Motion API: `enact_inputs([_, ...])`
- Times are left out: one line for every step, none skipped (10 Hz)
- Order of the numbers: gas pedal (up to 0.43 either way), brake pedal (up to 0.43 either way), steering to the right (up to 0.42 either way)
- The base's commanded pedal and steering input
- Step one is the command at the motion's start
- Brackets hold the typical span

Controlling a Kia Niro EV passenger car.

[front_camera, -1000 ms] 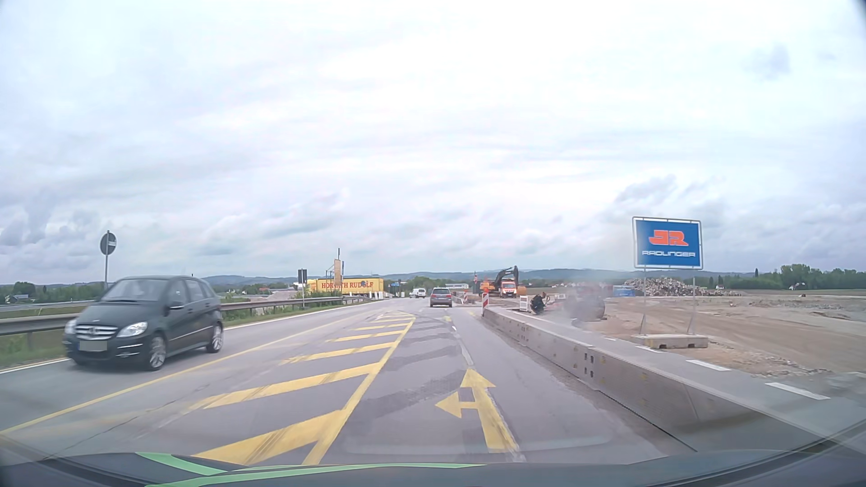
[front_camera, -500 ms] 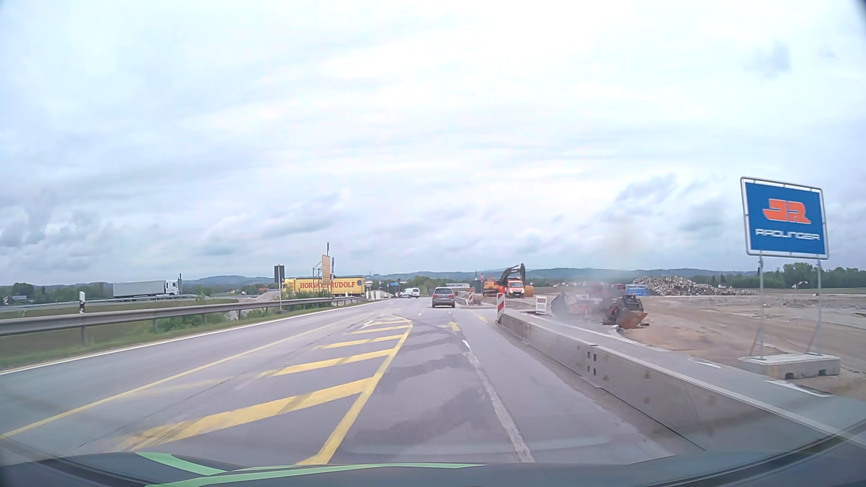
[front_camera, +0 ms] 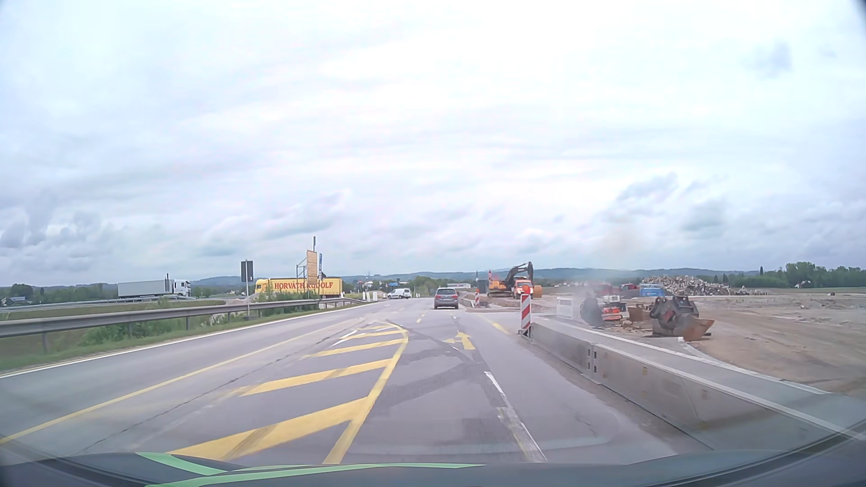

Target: Follow the waypoints while adhering to traffic rules and regulations

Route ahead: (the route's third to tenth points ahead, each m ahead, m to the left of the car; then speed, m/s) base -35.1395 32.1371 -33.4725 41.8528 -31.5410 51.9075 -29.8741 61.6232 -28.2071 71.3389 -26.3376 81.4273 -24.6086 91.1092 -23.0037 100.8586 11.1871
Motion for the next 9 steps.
enact_inputs([0.0,0.0,-0.004])
enact_inputs([0.0,0.0,-0.004])
enact_inputs([0.0,0.0,-0.004])
enact_inputs([0.0,0.0,-0.004])
enact_inputs([0.0,0.0,-0.004])
enact_inputs([0.0,0.0,-0.004])
enact_inputs([0.0,0.0,-0.004])
enact_inputs([0.0,0.0,-0.004])
enact_inputs([0.0,0.0,-0.004])
